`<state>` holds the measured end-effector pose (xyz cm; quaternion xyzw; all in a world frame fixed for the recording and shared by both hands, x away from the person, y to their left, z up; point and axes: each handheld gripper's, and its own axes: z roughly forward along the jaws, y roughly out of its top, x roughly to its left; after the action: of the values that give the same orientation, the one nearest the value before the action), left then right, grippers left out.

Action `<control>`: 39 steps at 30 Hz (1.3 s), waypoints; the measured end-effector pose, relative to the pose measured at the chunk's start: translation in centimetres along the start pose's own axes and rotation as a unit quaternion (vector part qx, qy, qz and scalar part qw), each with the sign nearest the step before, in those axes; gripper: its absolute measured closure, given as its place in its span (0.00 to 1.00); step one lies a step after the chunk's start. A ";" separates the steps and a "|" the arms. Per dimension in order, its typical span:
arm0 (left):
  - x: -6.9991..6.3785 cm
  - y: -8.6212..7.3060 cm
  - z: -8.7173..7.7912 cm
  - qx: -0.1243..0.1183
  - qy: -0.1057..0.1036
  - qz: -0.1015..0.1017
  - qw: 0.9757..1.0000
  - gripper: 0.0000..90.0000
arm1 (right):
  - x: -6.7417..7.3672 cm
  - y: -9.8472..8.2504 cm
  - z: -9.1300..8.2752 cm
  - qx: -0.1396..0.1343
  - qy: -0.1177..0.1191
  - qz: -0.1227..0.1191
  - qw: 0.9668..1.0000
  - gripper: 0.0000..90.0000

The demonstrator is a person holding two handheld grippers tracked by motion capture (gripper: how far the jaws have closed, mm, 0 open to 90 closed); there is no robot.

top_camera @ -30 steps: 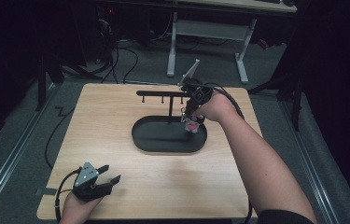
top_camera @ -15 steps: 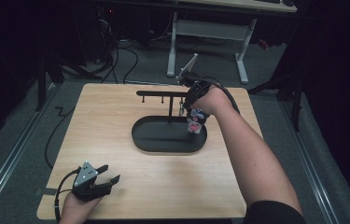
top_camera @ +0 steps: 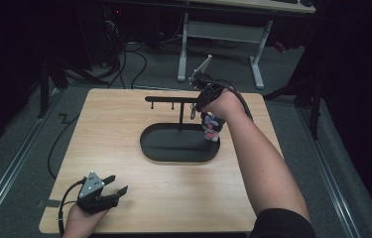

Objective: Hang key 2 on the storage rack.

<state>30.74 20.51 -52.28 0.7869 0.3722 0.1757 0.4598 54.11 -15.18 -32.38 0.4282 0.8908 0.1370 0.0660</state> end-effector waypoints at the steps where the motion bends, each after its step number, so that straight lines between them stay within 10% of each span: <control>1: 0.0 0.0 0.0 -0.001 0.000 -0.001 1.000 0.41 | 0.0 0.0 0.0 0.000 -0.005 0.000 1.000 0.92; 20: -0.6 0.0 0.6 0.006 -0.009 0.009 1.000 0.41 | 1.3 -3.4 -2.4 -0.061 0.014 0.010 0.998 0.73; 39: -0.9 0.4 0.8 0.004 -0.013 0.008 1.000 0.41 | 2.9 -11.8 2.5 -0.114 0.031 0.000 0.993 0.50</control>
<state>30.82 19.21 -52.26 0.7939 0.3606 0.1677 0.4600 44.13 -19.43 -38.32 0.4139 0.8707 0.2512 0.0872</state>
